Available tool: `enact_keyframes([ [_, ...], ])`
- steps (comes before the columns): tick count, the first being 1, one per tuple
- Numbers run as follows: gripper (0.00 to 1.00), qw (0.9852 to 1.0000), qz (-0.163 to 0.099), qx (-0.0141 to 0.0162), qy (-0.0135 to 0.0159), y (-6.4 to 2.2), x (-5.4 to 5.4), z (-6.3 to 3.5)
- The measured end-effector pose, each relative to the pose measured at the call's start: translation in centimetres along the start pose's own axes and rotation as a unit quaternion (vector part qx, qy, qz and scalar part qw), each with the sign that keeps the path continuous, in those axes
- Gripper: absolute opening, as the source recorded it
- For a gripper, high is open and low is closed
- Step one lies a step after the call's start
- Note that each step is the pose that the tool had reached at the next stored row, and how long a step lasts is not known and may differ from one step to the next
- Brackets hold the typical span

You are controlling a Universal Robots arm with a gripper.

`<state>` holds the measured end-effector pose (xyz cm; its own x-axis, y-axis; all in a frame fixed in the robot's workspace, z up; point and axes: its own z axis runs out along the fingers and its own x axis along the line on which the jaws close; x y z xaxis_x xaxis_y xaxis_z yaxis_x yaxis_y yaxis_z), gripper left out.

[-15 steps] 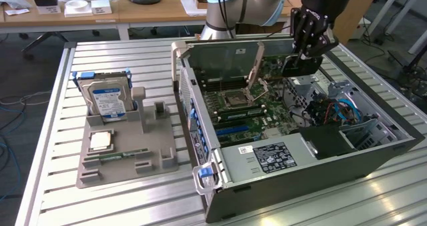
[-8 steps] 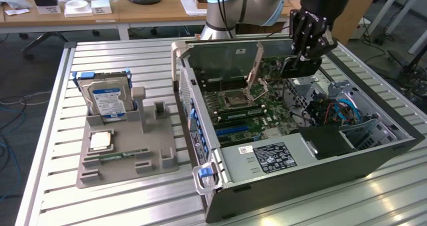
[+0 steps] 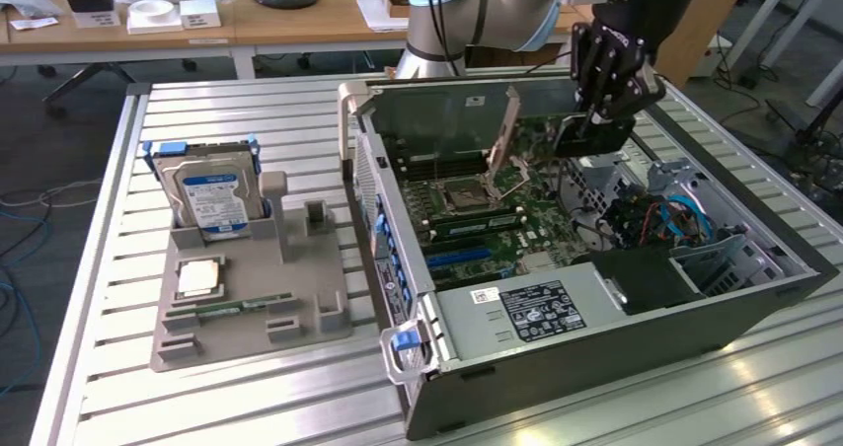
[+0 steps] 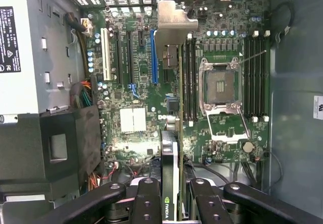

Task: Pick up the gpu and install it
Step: 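Insert the gpu into the slot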

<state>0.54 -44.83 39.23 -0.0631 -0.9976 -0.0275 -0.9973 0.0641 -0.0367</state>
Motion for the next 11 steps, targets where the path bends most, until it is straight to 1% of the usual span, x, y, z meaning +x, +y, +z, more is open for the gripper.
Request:
enact_keyframes([
  [4, 0.27, 1.0, 0.0, 0.0, 0.0, 0.11, 0.1, 0.42],
  [11, 0.27, 1.0, 0.0, 0.0, 0.0, 0.48, 0.1, 1.59],
])
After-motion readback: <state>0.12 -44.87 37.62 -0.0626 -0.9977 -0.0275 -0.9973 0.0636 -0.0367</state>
